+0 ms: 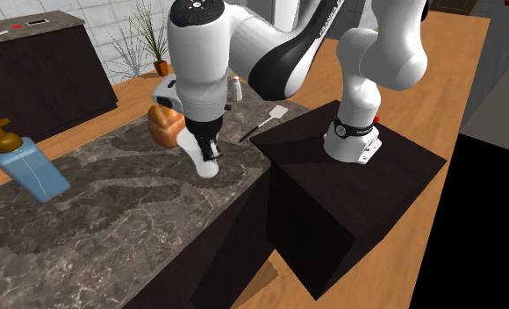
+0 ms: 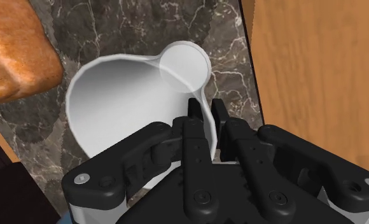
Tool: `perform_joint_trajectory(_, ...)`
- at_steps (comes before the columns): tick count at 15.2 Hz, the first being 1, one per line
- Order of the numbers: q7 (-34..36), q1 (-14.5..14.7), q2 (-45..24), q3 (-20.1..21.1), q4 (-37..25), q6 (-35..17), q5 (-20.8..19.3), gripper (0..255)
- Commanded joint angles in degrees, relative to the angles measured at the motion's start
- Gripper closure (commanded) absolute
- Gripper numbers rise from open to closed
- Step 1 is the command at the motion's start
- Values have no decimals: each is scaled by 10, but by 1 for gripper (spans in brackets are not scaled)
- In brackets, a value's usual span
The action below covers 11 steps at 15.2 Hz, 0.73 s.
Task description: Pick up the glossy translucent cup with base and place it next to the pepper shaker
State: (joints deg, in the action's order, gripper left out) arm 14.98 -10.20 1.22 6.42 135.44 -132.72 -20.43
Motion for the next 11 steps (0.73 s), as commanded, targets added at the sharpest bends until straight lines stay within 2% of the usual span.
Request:
perform_joint_trajectory(1, -7, 0, 9, 0, -7, 15, 6, 255)
perform_joint_trajectory(11, -38, 4, 53, 1, -40, 88, 32, 255)
